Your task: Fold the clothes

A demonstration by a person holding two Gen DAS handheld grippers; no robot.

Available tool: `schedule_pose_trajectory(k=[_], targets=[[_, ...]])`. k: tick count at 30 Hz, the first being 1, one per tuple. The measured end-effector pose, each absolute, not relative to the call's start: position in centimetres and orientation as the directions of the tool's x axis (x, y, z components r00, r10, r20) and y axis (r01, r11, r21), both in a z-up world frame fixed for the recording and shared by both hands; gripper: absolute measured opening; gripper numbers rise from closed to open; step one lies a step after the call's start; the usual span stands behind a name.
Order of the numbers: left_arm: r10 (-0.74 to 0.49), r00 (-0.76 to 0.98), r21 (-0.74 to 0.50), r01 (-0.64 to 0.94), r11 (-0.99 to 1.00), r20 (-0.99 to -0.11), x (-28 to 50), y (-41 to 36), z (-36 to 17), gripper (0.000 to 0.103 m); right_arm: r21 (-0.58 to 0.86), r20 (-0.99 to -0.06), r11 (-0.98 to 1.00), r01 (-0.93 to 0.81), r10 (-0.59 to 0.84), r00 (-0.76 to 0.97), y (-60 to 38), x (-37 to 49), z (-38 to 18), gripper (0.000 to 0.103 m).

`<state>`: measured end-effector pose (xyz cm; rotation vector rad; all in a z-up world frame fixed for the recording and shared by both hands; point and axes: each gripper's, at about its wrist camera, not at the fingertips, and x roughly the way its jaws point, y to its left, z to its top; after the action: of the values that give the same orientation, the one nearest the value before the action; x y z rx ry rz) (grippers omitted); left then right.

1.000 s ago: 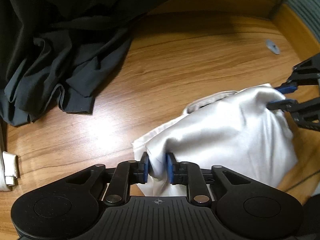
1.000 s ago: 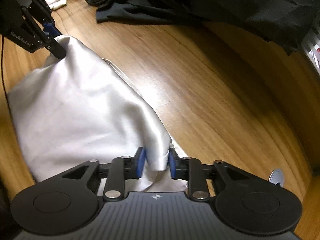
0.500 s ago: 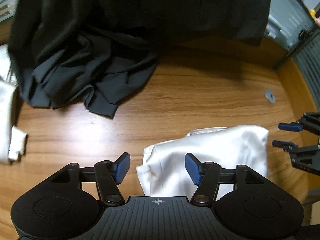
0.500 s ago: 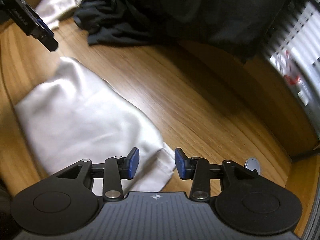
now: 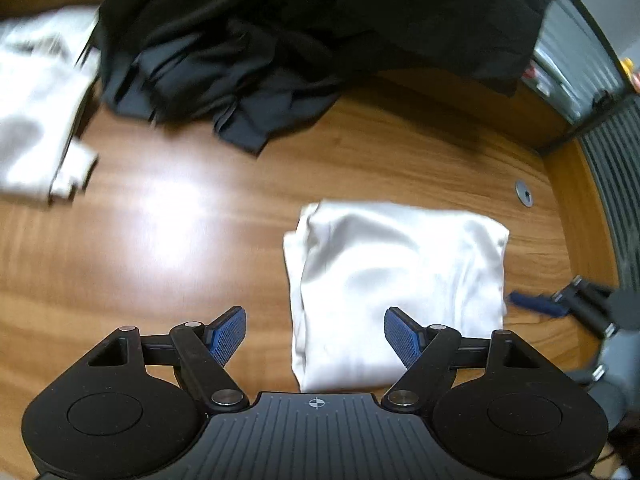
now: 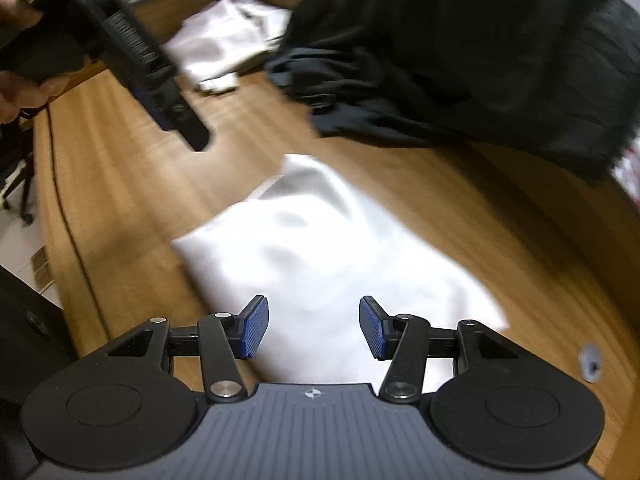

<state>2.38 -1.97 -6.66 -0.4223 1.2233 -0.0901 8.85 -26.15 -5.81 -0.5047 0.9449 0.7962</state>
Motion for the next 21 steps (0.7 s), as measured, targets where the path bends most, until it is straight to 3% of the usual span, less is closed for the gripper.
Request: schedule_pose_trajectory(k=[8,18,20,21], targets=[[-0.391,0.378,-0.504,-0.267,0.822,-0.839,-1.0,0.0,-8.2,0.084,-0.050,-0.864,0.503,-0.863,0.412,0.290,-19.4,5.6,-8.8,0.056],[-0.405,0.383,-0.533,-0.333,0.778,-0.830,-4.0,2.0,-9.7,0.089,-0.240,-0.876,0.305,-0.922,0.341,0.340,-13.1,3.1,-13.7,0.056],[-0.415,0.394,-0.552,-0.355,0.755,-0.820,-4.3,2.4,-10.1,0.091,-0.273,-0.868,0.291,-0.917,0.336,0.365,-12.7,2.7,-14.4,0.051],[-0.419,0.398,-0.559,-0.363,0.746,-0.817,-4.3,2.5,-10.2,0.092,-0.280,-0.863,0.295,-0.914,0.339,0.374,-12.7,2.7,-14.5,0.039]])
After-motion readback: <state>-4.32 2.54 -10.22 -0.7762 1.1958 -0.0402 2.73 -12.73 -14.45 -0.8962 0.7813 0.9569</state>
